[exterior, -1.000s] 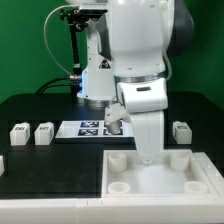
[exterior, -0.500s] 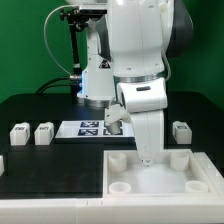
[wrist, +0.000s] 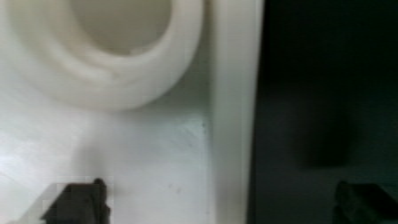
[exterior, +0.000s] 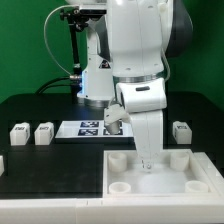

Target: Assemble one leg

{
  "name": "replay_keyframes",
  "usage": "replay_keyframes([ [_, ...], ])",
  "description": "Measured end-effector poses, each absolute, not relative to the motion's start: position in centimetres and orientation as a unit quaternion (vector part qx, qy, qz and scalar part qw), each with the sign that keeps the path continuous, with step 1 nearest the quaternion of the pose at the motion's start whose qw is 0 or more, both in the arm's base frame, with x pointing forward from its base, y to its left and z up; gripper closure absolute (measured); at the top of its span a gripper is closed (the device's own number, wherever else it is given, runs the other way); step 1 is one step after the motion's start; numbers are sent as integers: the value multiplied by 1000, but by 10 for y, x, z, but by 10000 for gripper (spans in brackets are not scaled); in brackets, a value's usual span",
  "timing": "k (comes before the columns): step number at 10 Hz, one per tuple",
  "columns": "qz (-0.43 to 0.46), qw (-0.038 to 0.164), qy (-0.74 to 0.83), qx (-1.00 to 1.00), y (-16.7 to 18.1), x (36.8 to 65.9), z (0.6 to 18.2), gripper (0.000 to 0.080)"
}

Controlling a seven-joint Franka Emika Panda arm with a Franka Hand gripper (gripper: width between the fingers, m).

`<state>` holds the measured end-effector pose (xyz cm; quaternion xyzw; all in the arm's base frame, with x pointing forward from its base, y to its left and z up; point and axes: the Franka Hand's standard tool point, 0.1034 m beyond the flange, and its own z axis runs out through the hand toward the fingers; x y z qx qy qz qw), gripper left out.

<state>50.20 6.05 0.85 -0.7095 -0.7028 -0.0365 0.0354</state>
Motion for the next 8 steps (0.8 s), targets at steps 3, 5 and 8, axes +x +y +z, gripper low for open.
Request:
replay_keyframes([
  [3, -36, 35, -703, -710, 60, 502, 8, 150],
  [5, -37, 30, -682, -729, 60, 501, 22, 150],
  [8, -26, 20, -578, -815, 84, 478, 62, 150],
])
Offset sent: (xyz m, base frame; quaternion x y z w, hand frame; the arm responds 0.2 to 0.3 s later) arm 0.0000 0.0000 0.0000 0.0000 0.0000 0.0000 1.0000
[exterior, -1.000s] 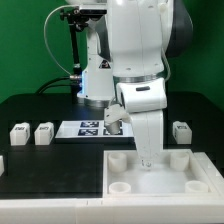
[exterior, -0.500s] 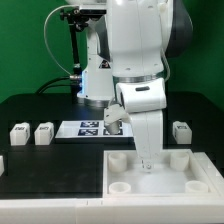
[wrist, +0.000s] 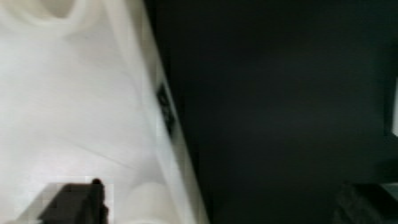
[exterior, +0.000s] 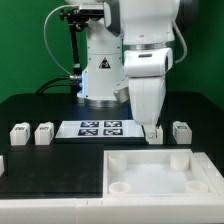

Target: Assemble one leg

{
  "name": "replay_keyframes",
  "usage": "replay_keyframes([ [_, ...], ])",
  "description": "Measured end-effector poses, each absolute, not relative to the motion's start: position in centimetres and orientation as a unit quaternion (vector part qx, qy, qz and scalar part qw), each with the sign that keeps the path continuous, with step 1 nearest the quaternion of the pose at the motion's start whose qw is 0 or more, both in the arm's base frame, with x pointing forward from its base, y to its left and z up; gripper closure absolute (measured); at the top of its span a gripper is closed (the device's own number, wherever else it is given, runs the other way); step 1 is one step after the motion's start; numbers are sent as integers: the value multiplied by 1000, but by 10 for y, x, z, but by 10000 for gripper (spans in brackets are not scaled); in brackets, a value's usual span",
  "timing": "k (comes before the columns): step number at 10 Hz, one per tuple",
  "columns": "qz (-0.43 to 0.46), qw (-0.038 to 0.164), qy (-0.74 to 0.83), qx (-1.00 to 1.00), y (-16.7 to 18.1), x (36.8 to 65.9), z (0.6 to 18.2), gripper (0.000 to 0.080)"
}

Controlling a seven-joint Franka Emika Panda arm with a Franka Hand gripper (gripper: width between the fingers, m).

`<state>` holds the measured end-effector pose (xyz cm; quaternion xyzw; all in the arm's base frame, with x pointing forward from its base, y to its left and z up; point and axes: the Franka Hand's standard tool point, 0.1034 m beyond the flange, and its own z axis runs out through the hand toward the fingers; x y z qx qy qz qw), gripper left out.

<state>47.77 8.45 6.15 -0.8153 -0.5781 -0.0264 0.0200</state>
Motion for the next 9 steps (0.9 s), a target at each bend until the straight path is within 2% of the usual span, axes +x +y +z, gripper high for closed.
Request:
replay_keyframes([
  [1, -18, 18, -525, -851, 96, 476, 80, 150],
  [2, -24, 18, -433, -901, 114, 471, 86, 150],
  [3, -17, 24, -353, -935, 135, 457, 77, 150],
  [4, -11, 32, -284, -958, 142, 455, 73, 150],
  [8, -7, 48, -90, -995, 148, 455, 70, 150],
  [9, 8, 51, -12, -999, 157, 448, 65, 150],
])
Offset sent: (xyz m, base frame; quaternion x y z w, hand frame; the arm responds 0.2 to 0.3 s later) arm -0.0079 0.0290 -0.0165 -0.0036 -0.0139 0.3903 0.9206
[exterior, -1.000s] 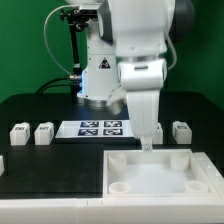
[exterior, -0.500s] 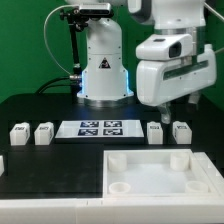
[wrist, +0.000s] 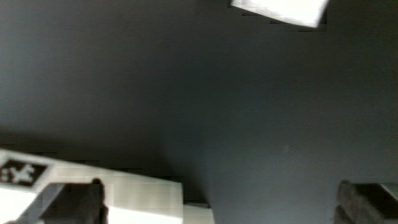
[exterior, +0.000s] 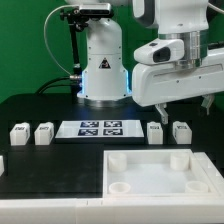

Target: Assemble one leg

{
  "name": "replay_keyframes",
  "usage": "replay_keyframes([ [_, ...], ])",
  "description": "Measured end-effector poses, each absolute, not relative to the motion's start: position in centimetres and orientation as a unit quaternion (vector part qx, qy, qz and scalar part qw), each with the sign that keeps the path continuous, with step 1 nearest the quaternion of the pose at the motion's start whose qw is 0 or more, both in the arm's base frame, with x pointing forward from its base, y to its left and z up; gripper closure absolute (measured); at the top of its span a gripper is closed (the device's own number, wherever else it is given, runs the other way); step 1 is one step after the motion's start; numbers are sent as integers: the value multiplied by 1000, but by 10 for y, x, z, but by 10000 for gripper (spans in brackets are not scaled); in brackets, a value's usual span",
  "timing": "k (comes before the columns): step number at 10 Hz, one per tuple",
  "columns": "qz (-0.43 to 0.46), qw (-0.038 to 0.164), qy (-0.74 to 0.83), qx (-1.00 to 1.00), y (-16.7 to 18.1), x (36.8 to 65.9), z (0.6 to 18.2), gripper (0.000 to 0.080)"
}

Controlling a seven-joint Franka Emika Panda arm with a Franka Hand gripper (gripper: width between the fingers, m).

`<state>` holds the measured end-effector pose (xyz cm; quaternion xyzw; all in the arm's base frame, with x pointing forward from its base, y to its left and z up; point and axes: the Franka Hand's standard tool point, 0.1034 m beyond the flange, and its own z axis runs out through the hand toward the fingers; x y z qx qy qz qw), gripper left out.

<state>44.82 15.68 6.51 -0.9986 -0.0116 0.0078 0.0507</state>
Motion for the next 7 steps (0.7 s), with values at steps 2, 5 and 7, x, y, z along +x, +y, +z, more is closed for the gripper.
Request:
replay_keyframes([
  [2, 35, 46, -19, -998, 164, 431, 56, 150],
  [5, 122, 31, -30, -992, 163, 404, 37, 150],
  [7, 201, 22, -27, -979, 169, 407, 36, 150],
])
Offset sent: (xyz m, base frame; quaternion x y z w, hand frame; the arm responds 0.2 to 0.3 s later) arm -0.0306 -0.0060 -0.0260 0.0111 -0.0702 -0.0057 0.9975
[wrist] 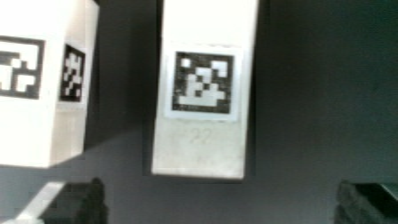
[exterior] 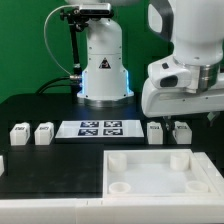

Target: Assemble one leg

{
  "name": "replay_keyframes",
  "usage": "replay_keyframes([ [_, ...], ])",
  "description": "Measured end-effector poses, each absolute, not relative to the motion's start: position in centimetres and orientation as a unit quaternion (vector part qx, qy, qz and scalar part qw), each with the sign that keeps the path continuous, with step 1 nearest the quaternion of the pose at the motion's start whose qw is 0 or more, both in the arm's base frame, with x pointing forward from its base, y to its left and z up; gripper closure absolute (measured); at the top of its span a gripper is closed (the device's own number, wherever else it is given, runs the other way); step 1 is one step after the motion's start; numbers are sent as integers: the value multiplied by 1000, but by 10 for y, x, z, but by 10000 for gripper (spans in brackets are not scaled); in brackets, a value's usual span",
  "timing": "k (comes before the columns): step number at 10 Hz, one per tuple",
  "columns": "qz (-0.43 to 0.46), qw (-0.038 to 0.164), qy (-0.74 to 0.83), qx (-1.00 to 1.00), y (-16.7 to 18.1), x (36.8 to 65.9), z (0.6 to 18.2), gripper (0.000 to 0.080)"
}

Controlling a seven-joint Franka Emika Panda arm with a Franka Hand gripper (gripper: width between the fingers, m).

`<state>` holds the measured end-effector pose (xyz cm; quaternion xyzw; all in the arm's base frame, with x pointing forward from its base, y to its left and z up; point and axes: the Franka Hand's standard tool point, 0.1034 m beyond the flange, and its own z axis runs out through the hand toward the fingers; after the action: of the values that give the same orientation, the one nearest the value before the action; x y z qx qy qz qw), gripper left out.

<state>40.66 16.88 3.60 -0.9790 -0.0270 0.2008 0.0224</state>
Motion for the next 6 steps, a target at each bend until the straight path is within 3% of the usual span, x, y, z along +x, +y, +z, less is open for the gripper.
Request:
replay_keyframes([
  [3, 345, 24, -16, -938, 167, 417, 46, 150],
  [6, 387, 29, -27, -921, 164, 421, 43, 150],
])
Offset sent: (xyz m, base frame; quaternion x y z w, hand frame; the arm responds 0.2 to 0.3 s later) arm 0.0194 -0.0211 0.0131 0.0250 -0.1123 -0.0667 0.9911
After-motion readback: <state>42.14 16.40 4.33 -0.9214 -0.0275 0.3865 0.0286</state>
